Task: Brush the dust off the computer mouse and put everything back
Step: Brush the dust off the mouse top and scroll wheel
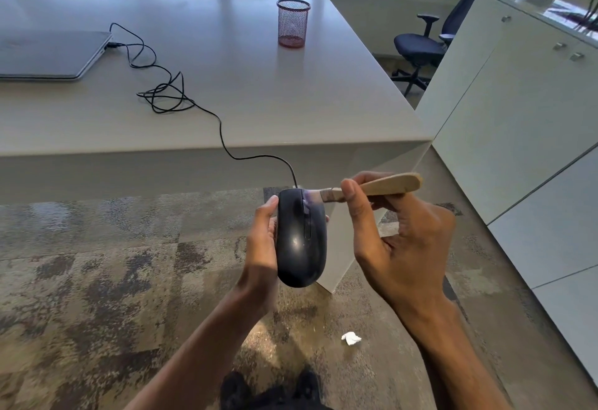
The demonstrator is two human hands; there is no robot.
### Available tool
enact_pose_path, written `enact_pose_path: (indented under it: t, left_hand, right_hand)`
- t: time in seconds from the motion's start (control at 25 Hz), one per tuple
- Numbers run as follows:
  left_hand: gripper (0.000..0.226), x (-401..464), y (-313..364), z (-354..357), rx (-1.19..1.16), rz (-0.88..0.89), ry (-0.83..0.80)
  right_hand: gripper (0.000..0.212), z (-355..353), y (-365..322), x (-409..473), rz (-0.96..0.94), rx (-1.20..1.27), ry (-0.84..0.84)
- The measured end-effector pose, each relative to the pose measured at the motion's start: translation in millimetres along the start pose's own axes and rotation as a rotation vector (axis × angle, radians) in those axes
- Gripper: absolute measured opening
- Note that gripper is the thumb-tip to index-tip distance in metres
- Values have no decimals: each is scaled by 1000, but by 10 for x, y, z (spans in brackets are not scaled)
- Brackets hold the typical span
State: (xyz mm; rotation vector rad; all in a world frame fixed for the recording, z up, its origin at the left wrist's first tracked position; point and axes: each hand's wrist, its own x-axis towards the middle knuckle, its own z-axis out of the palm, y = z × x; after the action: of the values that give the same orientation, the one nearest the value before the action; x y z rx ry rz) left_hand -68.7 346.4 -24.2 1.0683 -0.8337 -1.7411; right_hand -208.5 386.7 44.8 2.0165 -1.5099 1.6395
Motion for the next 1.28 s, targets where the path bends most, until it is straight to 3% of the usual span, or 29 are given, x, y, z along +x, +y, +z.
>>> enact_pose_path:
  t: [0.24, 0.4, 0.64, 0.84, 1.08, 1.28]
  left_hand:
    - [53, 14, 46, -16, -38, -5, 32]
    - [54, 36, 41, -17, -33, 2, 29]
    - [55, 148, 81, 20, -19, -10, 1]
    - [51, 210, 68, 61, -20, 11, 25]
    - [54, 232, 113, 81, -58, 19, -50]
    - [51, 227, 99, 114, -13, 64, -22]
  right_hand:
    - [18, -1, -13, -82, 28, 96, -74]
    - [8, -14, -24, -67, 36, 116, -10]
    - [14, 38, 49, -154, 168, 170, -64]
    - [6, 16, 65, -95, 188, 155, 40]
    - [10, 27, 84, -129, 230, 187, -19]
    - [8, 17, 75, -24, 332, 232, 79]
